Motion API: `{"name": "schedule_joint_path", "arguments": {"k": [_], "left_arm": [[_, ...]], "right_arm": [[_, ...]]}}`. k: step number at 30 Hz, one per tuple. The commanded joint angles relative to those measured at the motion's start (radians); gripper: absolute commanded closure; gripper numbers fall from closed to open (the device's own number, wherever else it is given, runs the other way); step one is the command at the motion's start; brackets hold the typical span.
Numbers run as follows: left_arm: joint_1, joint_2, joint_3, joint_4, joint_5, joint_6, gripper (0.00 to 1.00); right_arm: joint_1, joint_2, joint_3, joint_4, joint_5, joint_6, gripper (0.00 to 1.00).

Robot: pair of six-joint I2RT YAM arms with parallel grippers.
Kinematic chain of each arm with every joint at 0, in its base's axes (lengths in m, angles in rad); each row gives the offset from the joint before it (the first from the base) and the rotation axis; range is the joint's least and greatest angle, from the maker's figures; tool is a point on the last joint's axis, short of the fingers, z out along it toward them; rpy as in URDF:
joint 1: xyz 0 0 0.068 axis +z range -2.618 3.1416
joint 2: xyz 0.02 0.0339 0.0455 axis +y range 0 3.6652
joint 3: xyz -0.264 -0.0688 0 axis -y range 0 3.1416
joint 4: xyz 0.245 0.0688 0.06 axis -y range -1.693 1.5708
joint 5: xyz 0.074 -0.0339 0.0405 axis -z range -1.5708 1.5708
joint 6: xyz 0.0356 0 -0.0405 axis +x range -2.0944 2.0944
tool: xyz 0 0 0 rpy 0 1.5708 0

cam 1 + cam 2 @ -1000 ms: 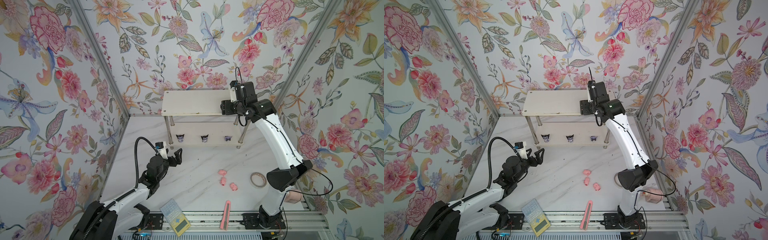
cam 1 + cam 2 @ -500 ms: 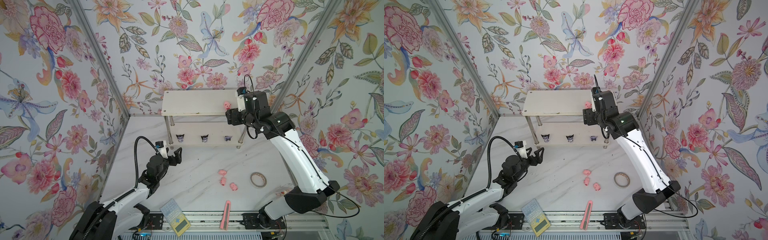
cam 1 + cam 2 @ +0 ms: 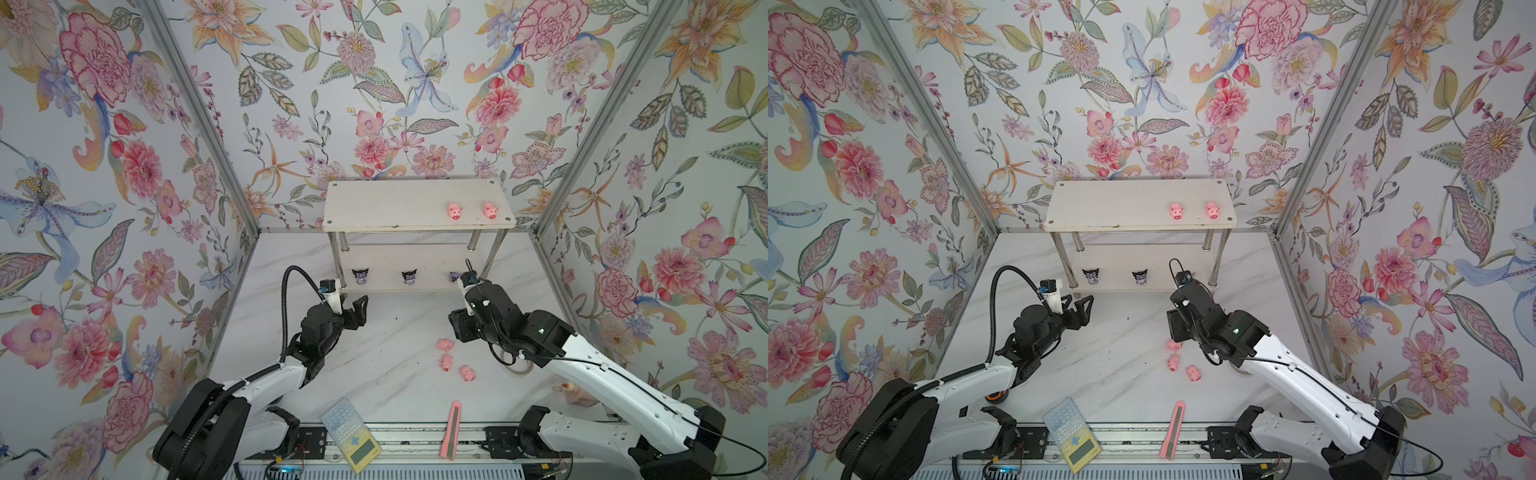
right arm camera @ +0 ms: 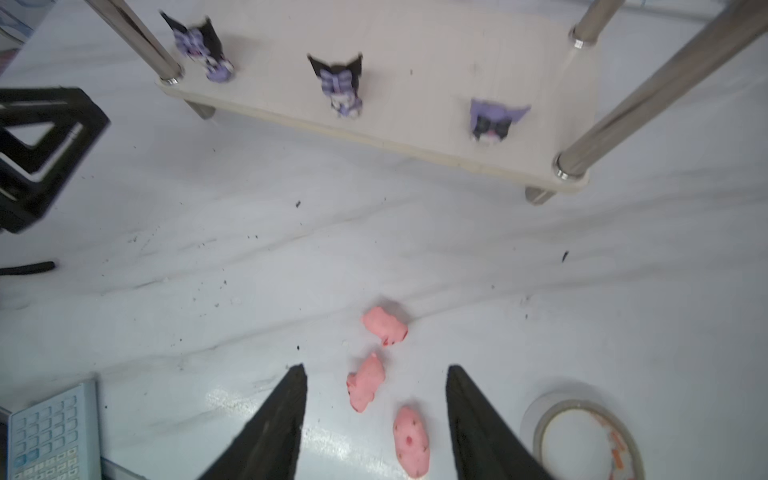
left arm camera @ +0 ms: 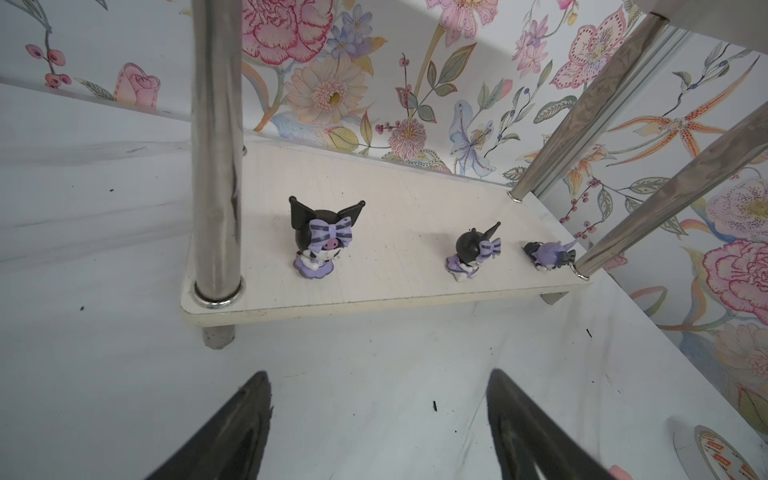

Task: Place and organize the plastic toys onto the shelf
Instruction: 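Return the right gripper to the table pigs while the left arm shifts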

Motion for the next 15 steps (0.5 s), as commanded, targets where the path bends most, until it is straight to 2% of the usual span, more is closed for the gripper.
{"name": "schedule_joint_path", "arguments": {"k": [1,2,4,10,15], "left_arm": [[-0.001,0.075,0.049,0.113,0.066,-0.011,0.21],[-0.001,0.105,0.057,0.139,0.083,-0.022,0.22],[-0.005,0.158,0.075,0.185,0.113,-0.039,0.24],[-0.05,0.263,0.121,0.262,0.118,-0.054,0.25],[-0.084,0.301,0.148,0.269,0.103,-0.054,0.25]], "right_arm": [[0.007,-0.023,-0.144,0.064,-0.051,0.139,0.69],[0.006,-0.023,-0.184,0.088,-0.069,0.148,0.83],[0.006,-0.018,-0.245,0.133,-0.086,0.161,0.94],[-0.002,0.025,-0.328,0.214,-0.103,0.163,0.95],[-0.015,0.077,-0.365,0.301,-0.17,0.162,0.94]]}}
